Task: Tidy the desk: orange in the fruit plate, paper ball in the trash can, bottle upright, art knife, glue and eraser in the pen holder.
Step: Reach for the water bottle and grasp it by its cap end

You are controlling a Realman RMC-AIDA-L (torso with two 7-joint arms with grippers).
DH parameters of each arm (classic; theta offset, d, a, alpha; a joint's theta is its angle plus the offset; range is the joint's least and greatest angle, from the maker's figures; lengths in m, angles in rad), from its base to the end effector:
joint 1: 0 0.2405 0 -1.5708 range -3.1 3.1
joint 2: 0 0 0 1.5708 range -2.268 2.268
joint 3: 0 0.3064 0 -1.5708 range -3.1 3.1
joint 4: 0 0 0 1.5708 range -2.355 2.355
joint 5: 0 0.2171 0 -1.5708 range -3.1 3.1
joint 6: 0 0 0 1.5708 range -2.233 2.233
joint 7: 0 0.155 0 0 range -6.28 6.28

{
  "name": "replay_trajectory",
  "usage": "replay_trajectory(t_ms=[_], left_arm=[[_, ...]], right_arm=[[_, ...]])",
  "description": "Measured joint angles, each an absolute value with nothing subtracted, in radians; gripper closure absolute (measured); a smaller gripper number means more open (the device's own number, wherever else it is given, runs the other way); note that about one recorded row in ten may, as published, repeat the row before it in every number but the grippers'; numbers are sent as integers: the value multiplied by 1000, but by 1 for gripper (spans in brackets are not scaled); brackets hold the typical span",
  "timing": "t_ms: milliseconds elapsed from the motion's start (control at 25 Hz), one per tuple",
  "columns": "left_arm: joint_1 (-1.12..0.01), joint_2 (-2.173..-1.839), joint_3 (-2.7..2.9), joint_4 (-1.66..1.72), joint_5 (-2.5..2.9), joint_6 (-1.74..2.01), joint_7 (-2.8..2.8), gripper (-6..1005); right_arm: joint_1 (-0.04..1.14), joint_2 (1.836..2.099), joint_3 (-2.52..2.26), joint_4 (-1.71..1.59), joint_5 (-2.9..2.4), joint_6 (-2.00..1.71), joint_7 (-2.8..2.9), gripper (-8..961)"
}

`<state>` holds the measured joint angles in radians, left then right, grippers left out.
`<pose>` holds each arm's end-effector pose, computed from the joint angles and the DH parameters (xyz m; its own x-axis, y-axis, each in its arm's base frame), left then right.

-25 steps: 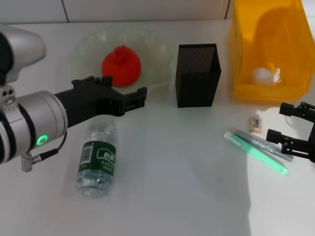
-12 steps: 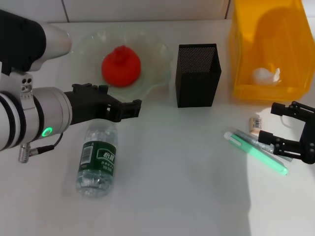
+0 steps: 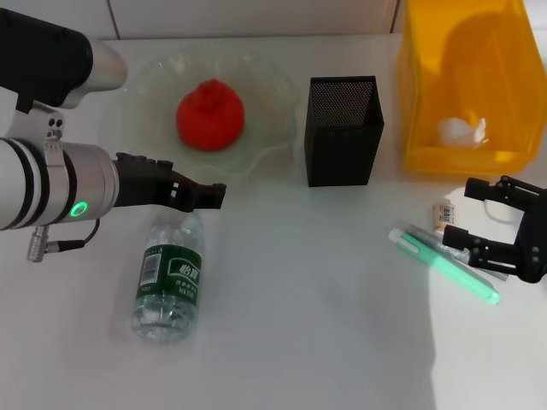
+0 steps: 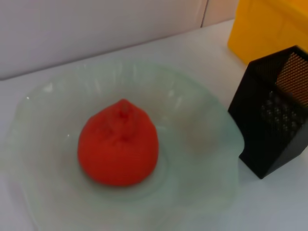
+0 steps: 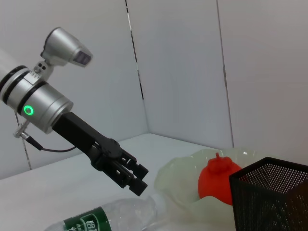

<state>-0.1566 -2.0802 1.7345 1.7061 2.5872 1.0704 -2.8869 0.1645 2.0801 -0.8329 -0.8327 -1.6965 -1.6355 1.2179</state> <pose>-0.2262 0.3279 -0.0506 0.7148 0.6614 0.2271 0.6569 -0.5235 -0.5426 0.3531 0.2684 -0.0006 0.7638 -0.2182 -0.6075 -0.4667 -0.8368 -0.2862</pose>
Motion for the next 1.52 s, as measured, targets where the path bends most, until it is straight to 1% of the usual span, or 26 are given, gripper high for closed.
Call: replay_trajectory(t_ms=[40,80,200,600,920,1280,1520], left_arm=[[-157,-2080,1734,1706,2587,1070,-2887,162],[-192,-2080,1710,1663,2587,1088,-2885,162],[-208,-2080,1696,1641,2588,1094,-2885,164],[-325,-2080,1616,1446,2584,1103,-2881,168],[-349,-2080,1599,1414,2581,1106,-2881,171],[-414,-2080,1577,1307,2582,1106,-2880,175],[-427,-2079,1577,1293,2581,1109,-2880,178]], right_arm=[[167,2080,-833,-830,-1696,-1635,1218,163],[168,2080,-833,-828,-1695,-1635,1218,163],[173,2080,-833,-819,-1692,-1635,1218,163],[186,2081,-833,-787,-1688,-1635,1218,164],[187,2082,-833,-783,-1687,-1626,1218,164],[199,2083,-833,-765,-1687,-1624,1218,163],[199,2083,-833,-757,-1687,-1624,1222,163]])
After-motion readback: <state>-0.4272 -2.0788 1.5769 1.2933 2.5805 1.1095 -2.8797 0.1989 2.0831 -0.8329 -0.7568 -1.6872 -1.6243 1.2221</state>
